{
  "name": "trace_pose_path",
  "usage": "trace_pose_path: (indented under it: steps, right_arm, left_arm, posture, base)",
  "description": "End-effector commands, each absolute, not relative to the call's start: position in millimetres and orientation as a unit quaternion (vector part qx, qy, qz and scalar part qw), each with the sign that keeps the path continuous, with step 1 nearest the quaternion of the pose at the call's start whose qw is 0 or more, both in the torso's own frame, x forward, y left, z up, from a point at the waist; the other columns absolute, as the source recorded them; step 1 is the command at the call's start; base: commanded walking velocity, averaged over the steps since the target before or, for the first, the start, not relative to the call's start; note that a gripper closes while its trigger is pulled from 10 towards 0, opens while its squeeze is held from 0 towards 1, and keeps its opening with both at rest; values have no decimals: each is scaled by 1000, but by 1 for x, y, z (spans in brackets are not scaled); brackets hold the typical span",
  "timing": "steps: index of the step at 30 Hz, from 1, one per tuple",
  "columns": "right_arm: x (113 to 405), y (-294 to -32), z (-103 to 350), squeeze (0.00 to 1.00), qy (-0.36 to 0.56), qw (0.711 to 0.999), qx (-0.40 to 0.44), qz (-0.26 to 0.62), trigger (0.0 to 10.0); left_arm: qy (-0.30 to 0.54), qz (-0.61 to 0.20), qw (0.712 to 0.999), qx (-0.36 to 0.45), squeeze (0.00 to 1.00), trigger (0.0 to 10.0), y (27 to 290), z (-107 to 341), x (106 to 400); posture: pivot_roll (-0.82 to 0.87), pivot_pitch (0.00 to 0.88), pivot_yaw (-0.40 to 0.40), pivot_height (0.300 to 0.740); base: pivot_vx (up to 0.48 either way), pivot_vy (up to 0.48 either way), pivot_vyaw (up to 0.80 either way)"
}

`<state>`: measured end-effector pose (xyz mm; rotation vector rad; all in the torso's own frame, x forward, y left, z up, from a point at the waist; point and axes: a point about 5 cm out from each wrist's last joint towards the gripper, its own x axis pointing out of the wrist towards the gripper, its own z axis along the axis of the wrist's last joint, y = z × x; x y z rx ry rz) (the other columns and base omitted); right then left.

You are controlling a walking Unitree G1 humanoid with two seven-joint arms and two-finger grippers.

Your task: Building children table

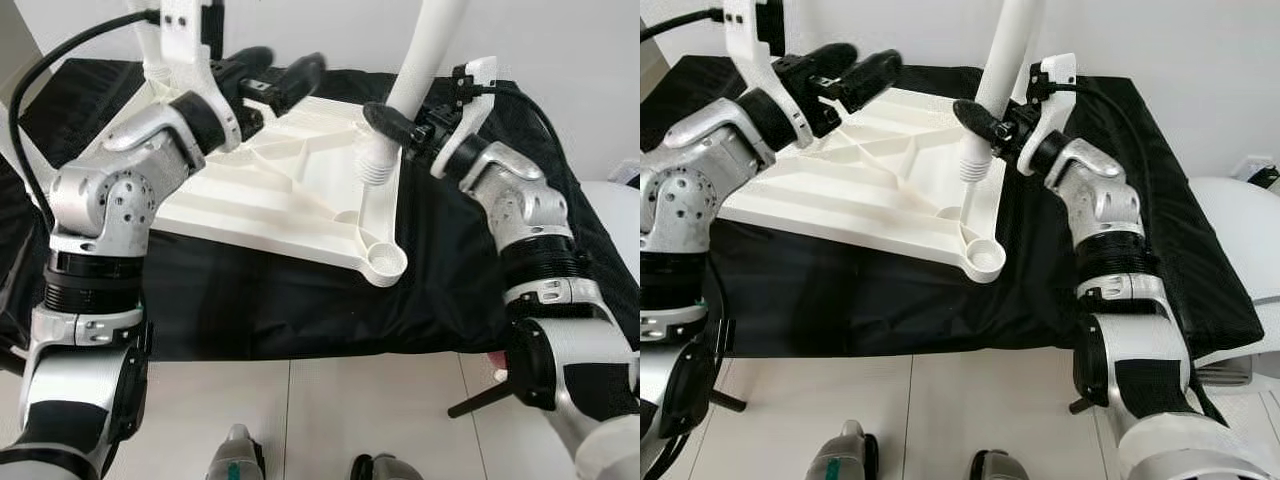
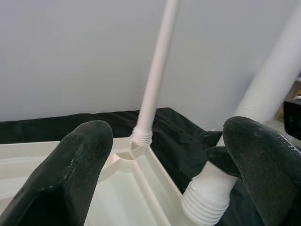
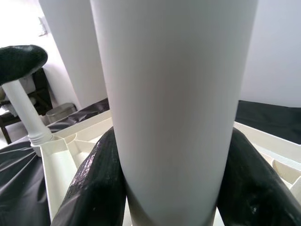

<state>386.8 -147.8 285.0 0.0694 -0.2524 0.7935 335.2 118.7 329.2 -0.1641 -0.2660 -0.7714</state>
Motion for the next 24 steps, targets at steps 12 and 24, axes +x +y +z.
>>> trace_pose_path:
  steps: [12, 24]
  right_arm:
    - [386, -151, 287, 0, -133, 919, 43, 368, 10000]
    - [386, -151, 287, 0, -133, 919, 43, 368, 10000]
  left_arm:
    - [-133, -352, 923, -80, 0, 10000, 124, 327, 338]
    - [-133, -352, 923, -80, 0, 10000, 124, 327, 338]
  posture:
    - [141, 145, -87, 740]
    - [141, 145, -87, 740]
  base:
    - [0, 0, 0]
    - [0, 0, 0]
